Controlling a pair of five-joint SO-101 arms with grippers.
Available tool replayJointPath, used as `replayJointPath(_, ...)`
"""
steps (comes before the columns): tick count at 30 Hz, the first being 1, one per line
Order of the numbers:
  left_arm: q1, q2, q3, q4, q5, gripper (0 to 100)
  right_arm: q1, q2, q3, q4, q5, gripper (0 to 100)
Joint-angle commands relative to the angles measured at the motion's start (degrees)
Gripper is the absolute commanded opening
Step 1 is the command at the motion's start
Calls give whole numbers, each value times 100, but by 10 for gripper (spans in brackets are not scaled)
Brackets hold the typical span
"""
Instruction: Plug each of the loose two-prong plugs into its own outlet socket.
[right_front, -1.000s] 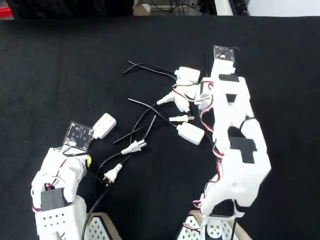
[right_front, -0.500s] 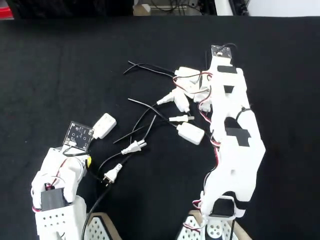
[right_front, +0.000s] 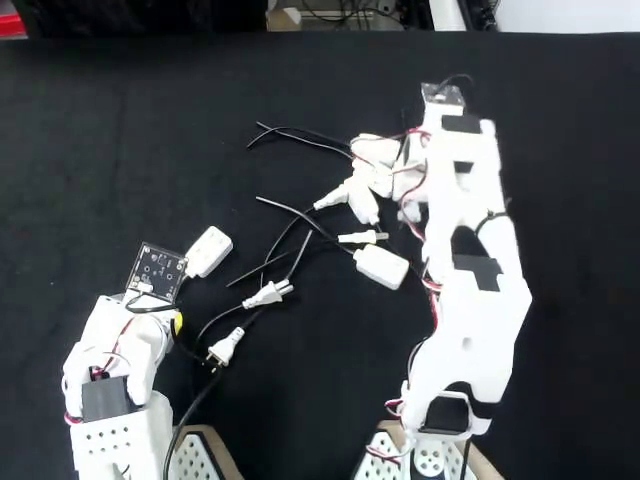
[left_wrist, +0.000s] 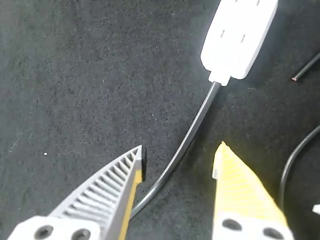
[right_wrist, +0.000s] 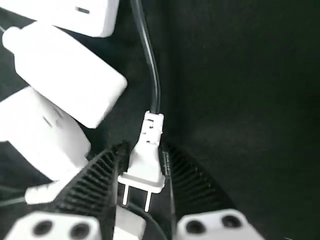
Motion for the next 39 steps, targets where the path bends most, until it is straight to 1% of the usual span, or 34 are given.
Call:
replayJointPath(1, -22, -53, 92, 18, 44, 235, 220, -22, -1024, 712, 624, 11)
replayJointPath(4, -22, -53, 92, 18, 44, 235, 97, 4, -1534, 1354, 1793, 11)
replayJointPath(6, -22, -53, 92, 18, 44, 235, 0, 13, -1675, 1538, 2338, 11)
replayJointPath(10, -31, -53, 92, 18, 44, 235, -149, 48, -1640, 1556, 2532, 12)
replayJointPath(14, -40, -53, 92, 18, 44, 235, -193, 409, -1622, 1134, 2822, 16)
replayJointPath(16, -40, -53, 92, 18, 35, 235, -202, 673, -1640, 1090, 3033, 18)
replayJointPath(18, -48, -53, 92, 18, 35, 235, -193, 884, -1666, 1081, 3059, 57)
replayJointPath(23, -22, -53, 92, 9, 35, 235, -158, 1059, -1675, 1134, 3095, 259)
replayJointPath(25, -22, -53, 92, 9, 35, 235, -167, 1051, -1789, 1389, 3095, 286)
replayJointPath(30, -22, -53, 92, 9, 35, 235, -97, 1086, -2554, 2084, 3103, 253)
replayJointPath(34, -22, -53, 92, 9, 35, 235, 79, 1174, -2712, 2066, 3103, 183)
replayJointPath(39, -22, -53, 92, 18, 35, 235, 211, 1684, -2765, 2048, 3103, 106)
